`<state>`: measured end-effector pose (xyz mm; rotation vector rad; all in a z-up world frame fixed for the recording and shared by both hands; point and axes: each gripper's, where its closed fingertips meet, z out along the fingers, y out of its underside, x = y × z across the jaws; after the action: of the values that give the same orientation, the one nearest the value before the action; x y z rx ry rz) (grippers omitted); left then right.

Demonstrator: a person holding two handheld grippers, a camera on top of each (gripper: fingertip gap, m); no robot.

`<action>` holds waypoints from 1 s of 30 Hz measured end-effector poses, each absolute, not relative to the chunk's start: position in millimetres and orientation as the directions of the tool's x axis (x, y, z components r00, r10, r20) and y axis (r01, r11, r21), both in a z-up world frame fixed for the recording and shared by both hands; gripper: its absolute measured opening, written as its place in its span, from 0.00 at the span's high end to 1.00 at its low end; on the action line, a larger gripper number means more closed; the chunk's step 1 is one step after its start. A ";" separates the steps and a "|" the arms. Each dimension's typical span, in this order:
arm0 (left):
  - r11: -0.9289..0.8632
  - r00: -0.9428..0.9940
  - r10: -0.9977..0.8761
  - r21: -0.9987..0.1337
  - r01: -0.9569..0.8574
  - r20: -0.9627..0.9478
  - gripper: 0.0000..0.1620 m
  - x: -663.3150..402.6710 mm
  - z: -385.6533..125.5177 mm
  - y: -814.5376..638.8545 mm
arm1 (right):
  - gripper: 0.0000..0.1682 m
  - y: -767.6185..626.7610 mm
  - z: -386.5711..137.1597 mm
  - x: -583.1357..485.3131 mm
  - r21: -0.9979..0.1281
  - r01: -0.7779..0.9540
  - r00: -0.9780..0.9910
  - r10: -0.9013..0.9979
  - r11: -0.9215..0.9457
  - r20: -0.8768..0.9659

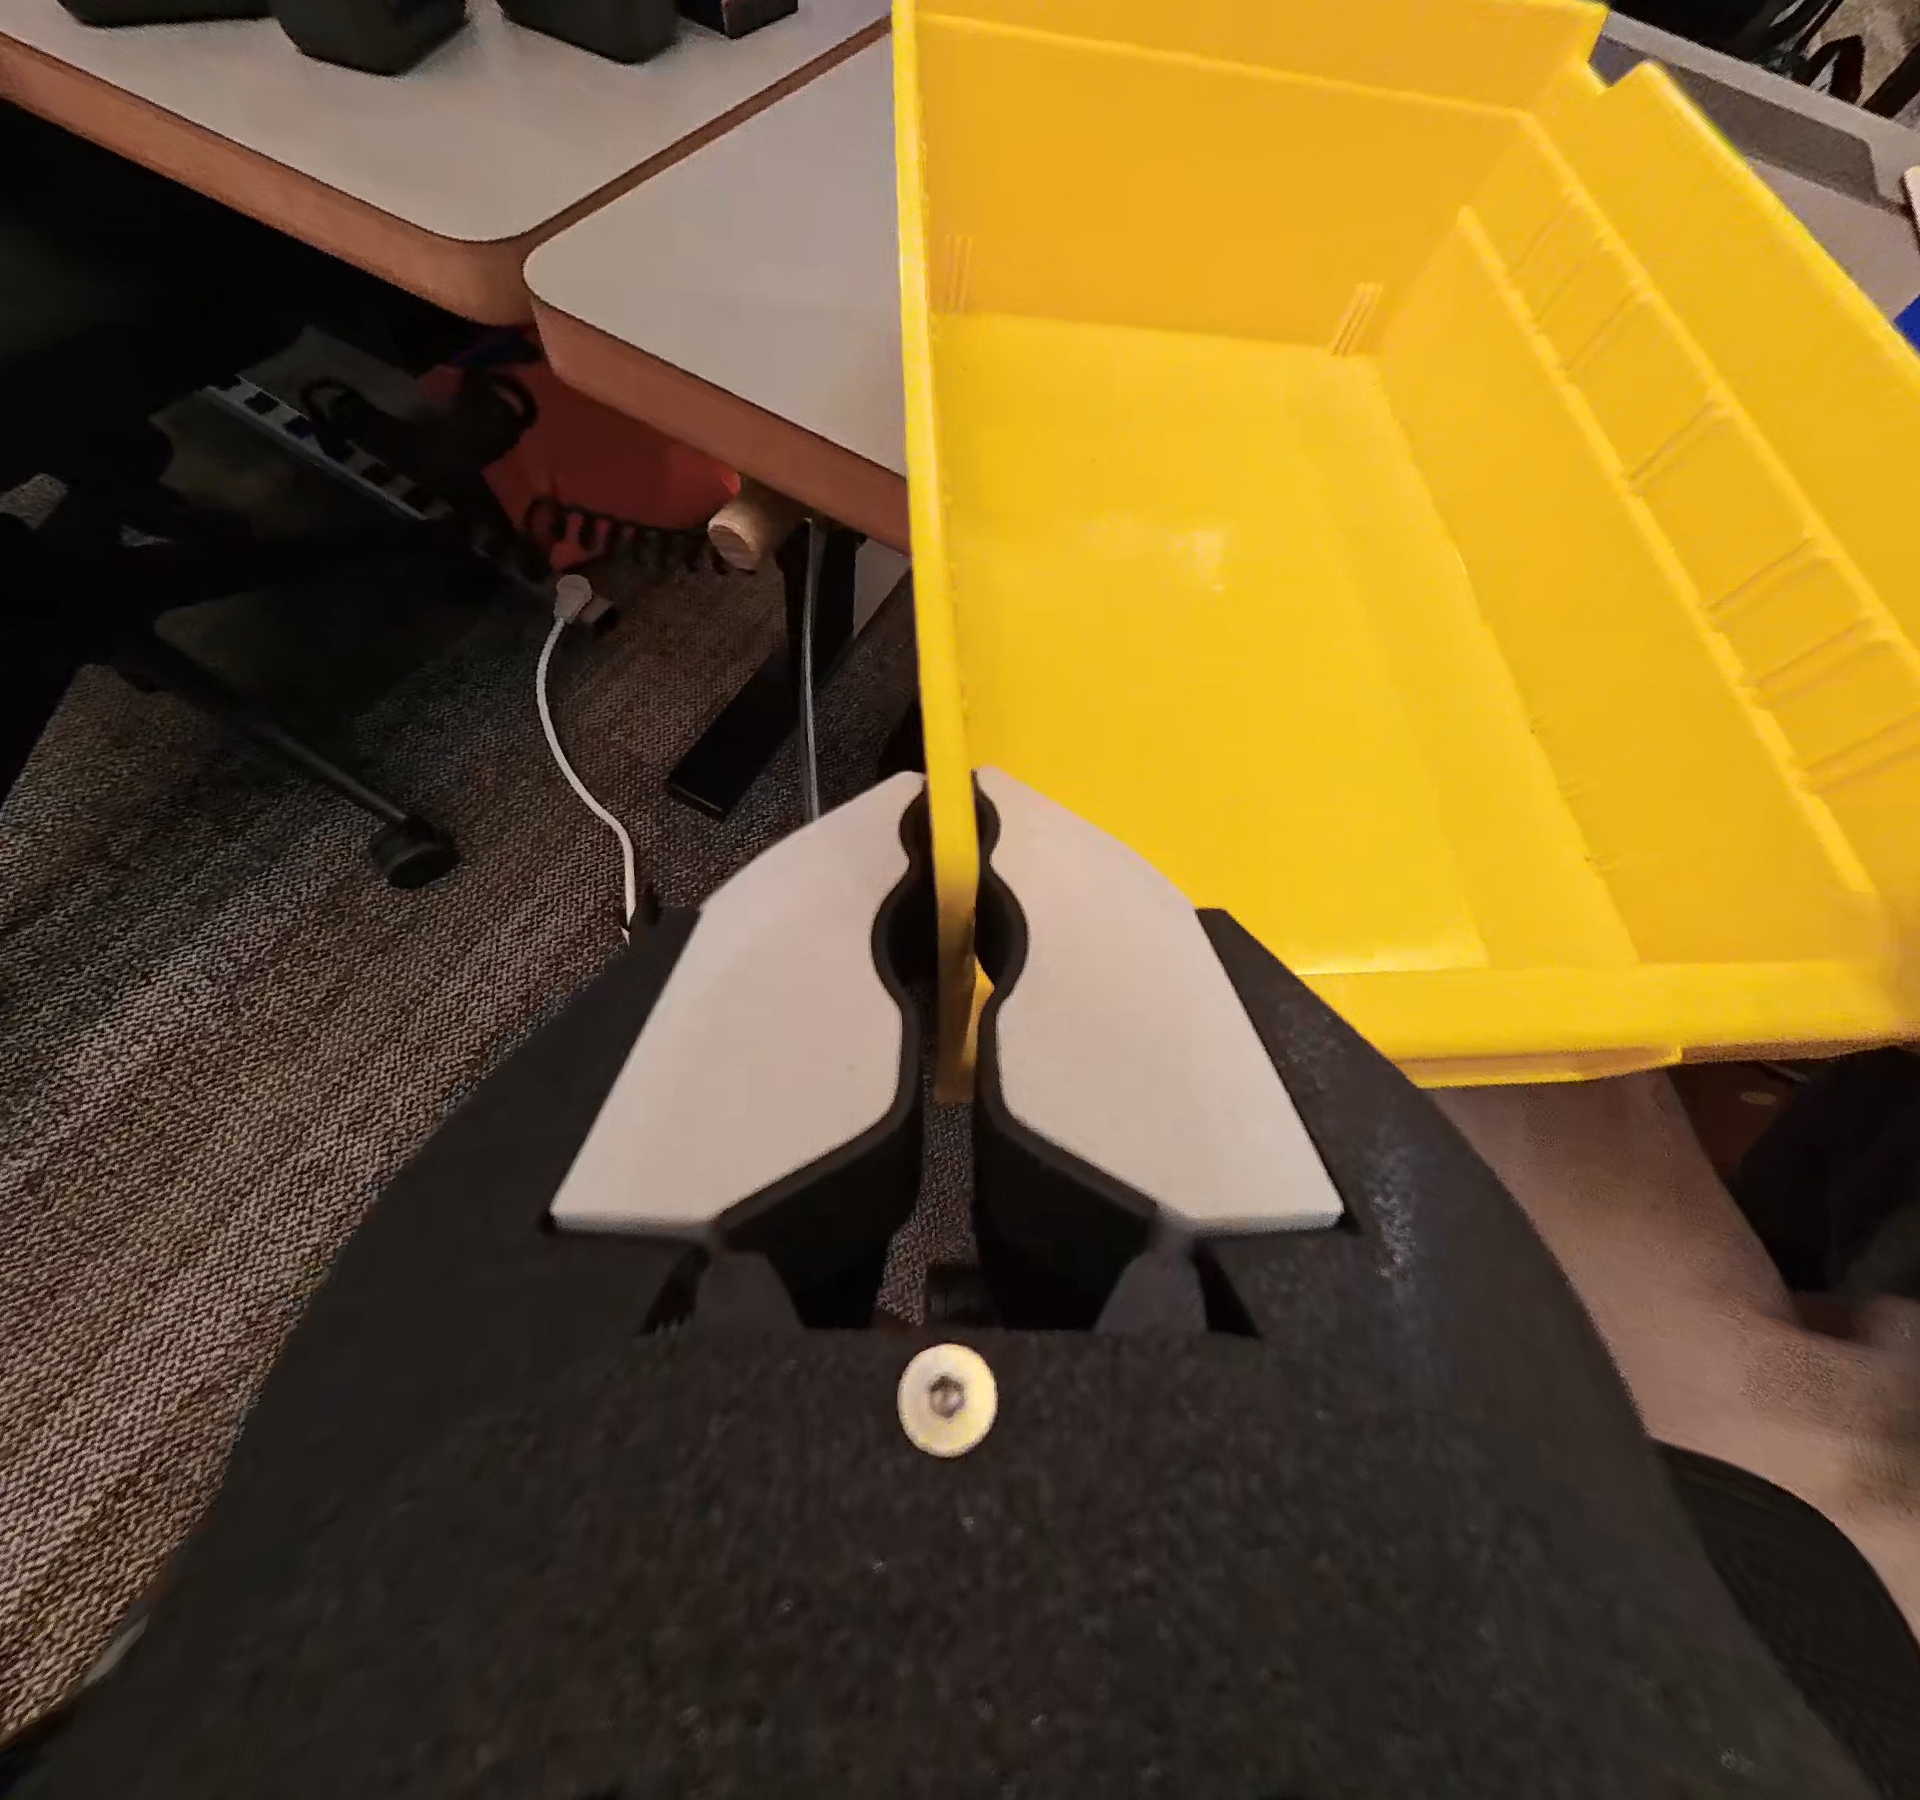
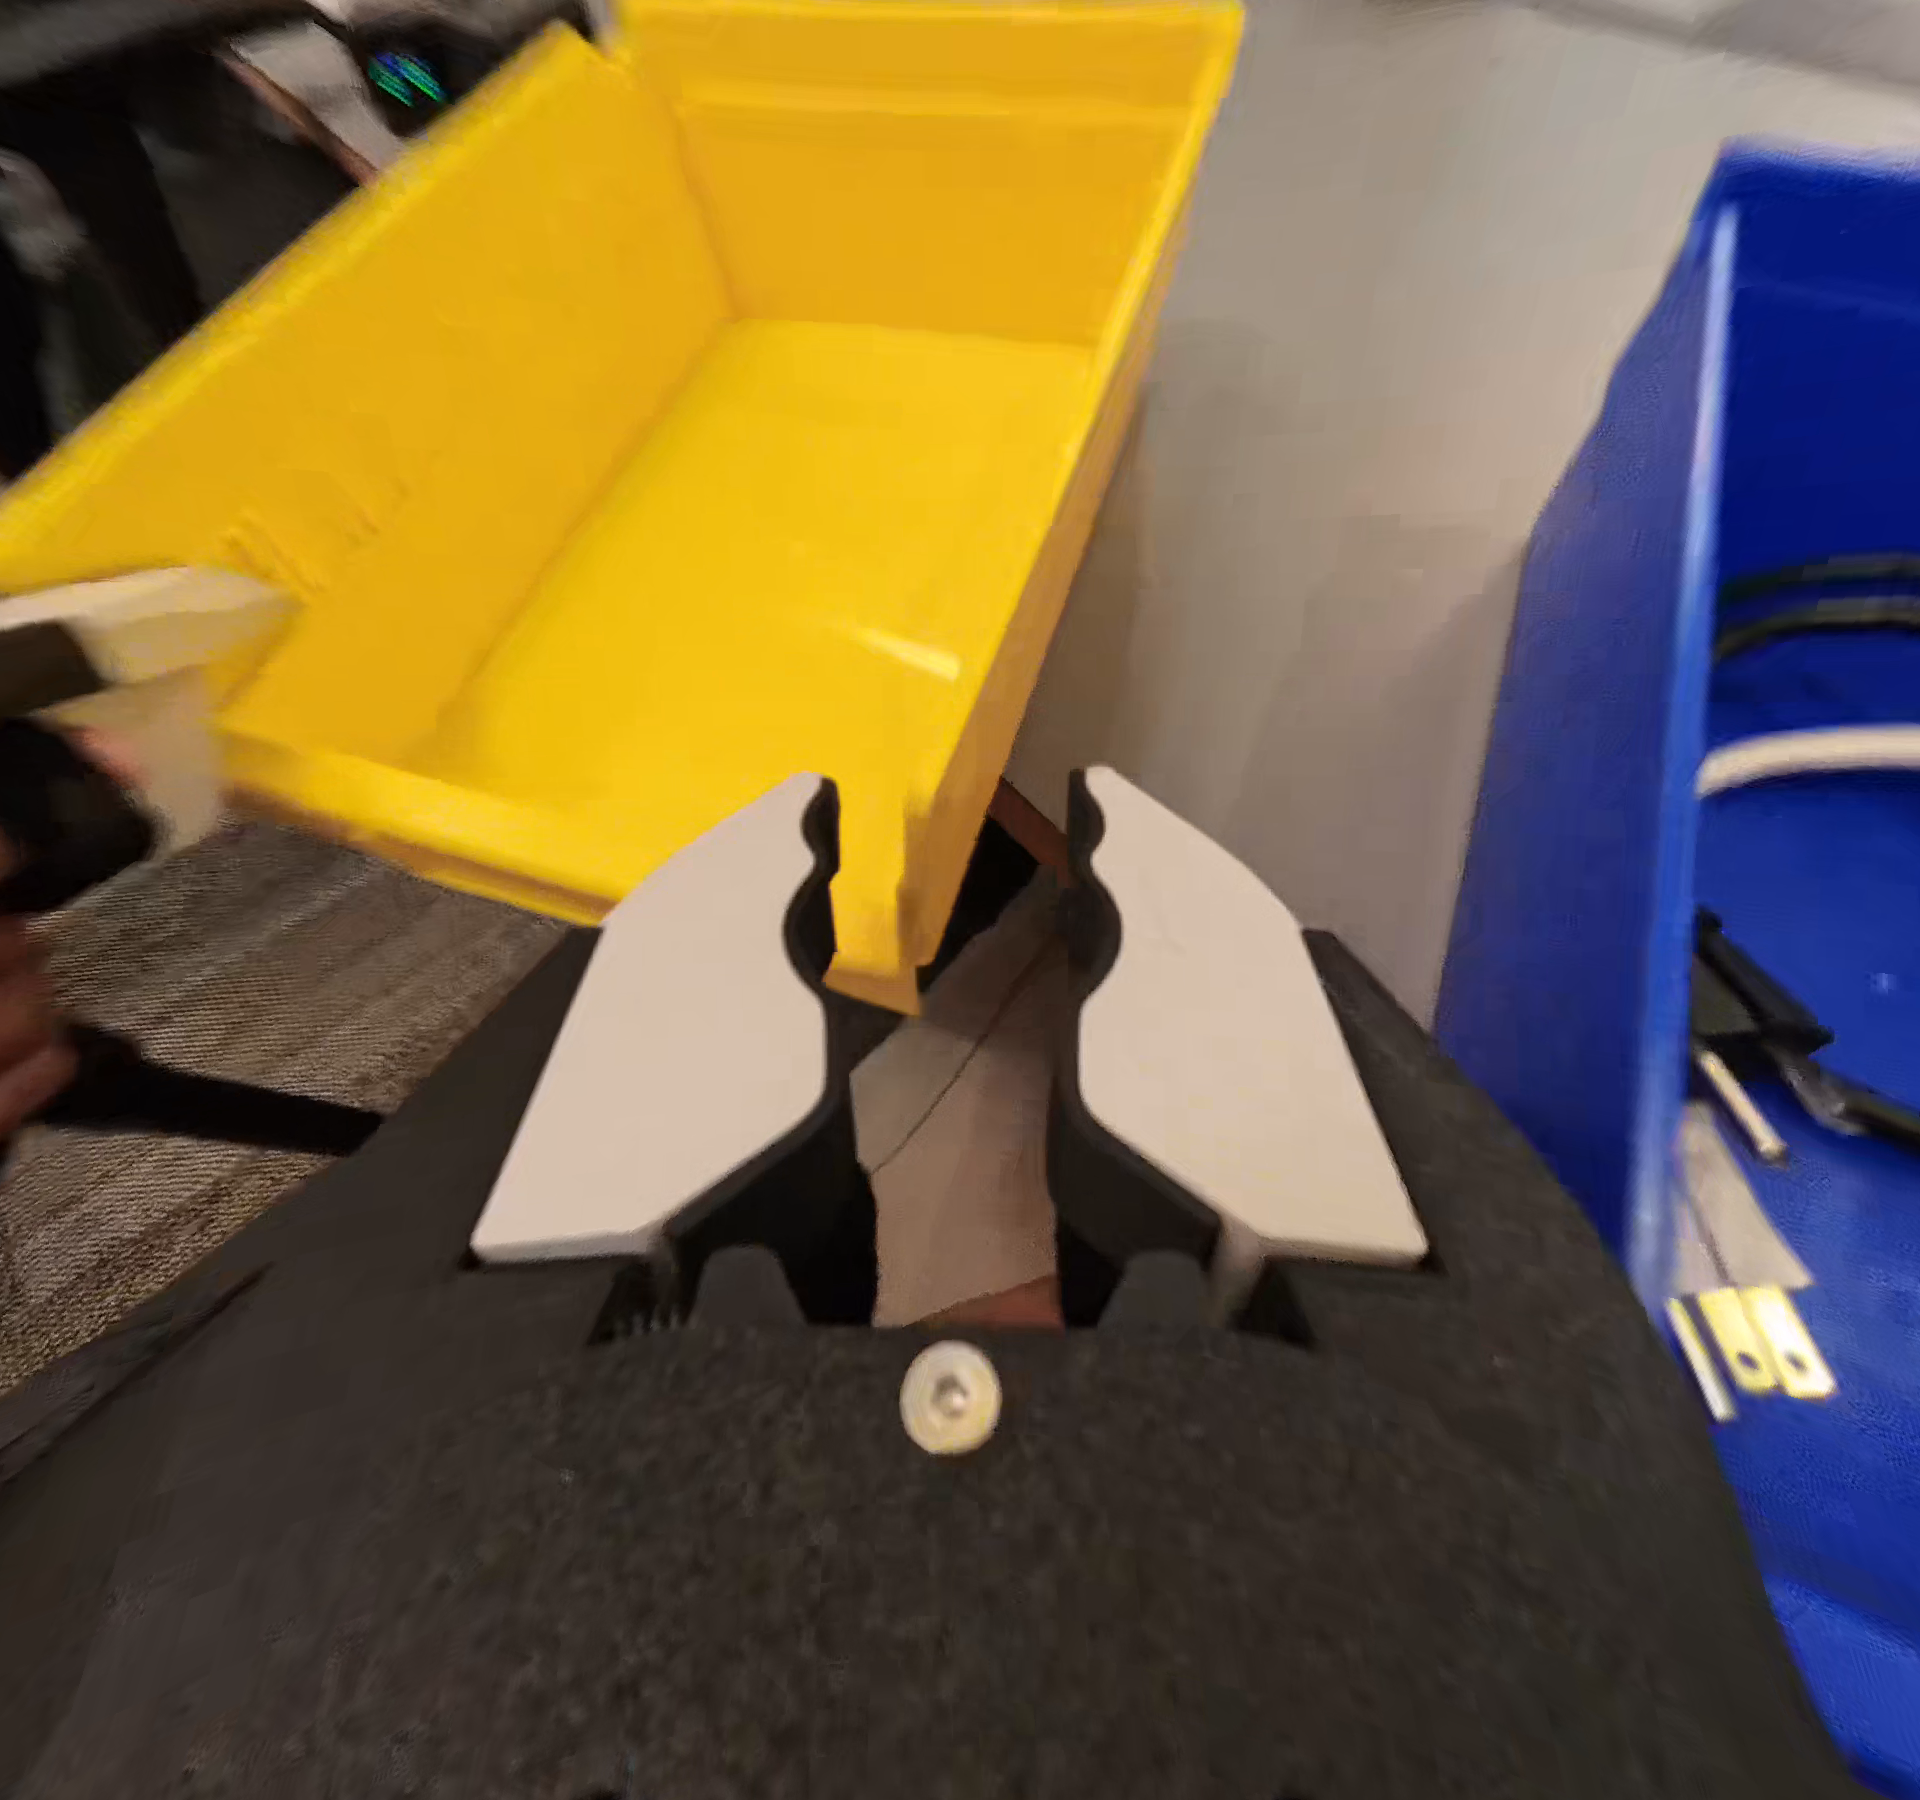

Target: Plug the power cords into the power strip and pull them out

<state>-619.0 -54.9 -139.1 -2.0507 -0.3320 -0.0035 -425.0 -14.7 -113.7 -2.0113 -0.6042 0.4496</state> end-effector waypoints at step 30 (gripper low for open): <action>-0.232 0.770 -0.638 -0.946 -0.226 -0.027 0.95 38.3 35.6 134.4 | 0.97 62.9 37.8 208.1 -0.935 -0.142 0.965 -0.256 -0.325 -0.058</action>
<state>38.3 134.4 35.6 -1.8034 0.6700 -0.4423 208.1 62.9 37.8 -1.9089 0.2880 -0.1173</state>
